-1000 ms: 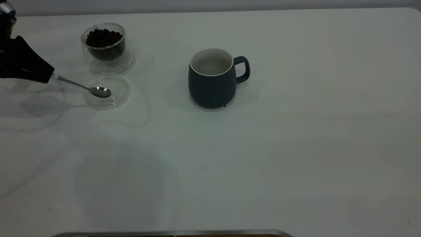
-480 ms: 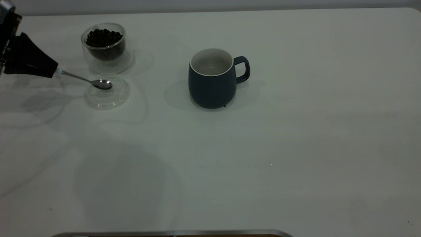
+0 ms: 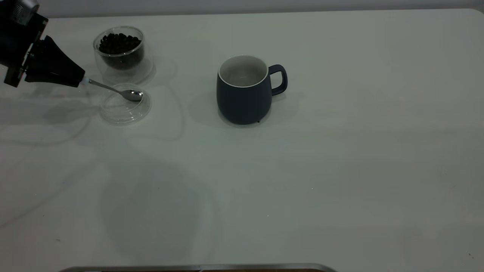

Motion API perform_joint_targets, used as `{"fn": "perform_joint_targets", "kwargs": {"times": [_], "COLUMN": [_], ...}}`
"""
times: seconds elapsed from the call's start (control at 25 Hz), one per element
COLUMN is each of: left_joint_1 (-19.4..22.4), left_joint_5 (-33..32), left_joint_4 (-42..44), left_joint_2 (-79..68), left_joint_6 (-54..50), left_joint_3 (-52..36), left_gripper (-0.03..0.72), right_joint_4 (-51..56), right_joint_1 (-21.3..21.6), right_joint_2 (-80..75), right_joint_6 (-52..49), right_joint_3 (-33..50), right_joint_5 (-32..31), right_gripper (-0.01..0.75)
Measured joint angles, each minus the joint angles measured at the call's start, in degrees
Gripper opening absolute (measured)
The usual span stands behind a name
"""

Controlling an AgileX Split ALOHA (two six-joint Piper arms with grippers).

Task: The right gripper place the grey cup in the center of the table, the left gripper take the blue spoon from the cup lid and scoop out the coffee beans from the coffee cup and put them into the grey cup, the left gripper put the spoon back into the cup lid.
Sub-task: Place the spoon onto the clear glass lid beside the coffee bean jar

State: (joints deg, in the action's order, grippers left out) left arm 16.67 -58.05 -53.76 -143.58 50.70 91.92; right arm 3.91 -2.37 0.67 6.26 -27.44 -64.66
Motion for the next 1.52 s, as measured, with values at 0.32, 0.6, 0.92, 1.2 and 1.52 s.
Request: {"fn": "perform_joint_targets", "kwargs": {"times": [0.32, 0.6, 0.92, 1.2, 1.52], "left_joint_1": [-0.6, -0.6, -0.6, -0.6, -0.6], "left_joint_5": [-0.1, -0.1, 4.2, 5.8, -5.4], "left_joint_4": [-1.2, -1.8, -0.9, 1.1, 10.8], "left_joint_2": [-2.7, -3.6, -4.0, -4.0, -4.0], "left_joint_6": [0.1, 0.4, 1.7, 2.8, -3.8], "left_joint_3": [0.0, 0.0, 0.0, 0.9, 12.3], "left_gripper": [0.120, 0.137, 0.370, 0.607, 0.622], "right_joint_4": [0.0, 0.0, 0.0, 0.0, 0.0], "right_joint_1": [0.0, 0.0, 0.0, 0.0, 0.0], "right_joint_2": [0.0, 0.0, 0.0, 0.0, 0.0], "right_joint_6": [0.0, 0.0, 0.0, 0.0, 0.0], "right_joint_3": [0.0, 0.0, 0.0, 0.0, 0.0], "right_joint_5": [0.0, 0.0, 0.0, 0.0, 0.0], "right_gripper": [0.590, 0.590, 0.590, 0.590, 0.590]}}
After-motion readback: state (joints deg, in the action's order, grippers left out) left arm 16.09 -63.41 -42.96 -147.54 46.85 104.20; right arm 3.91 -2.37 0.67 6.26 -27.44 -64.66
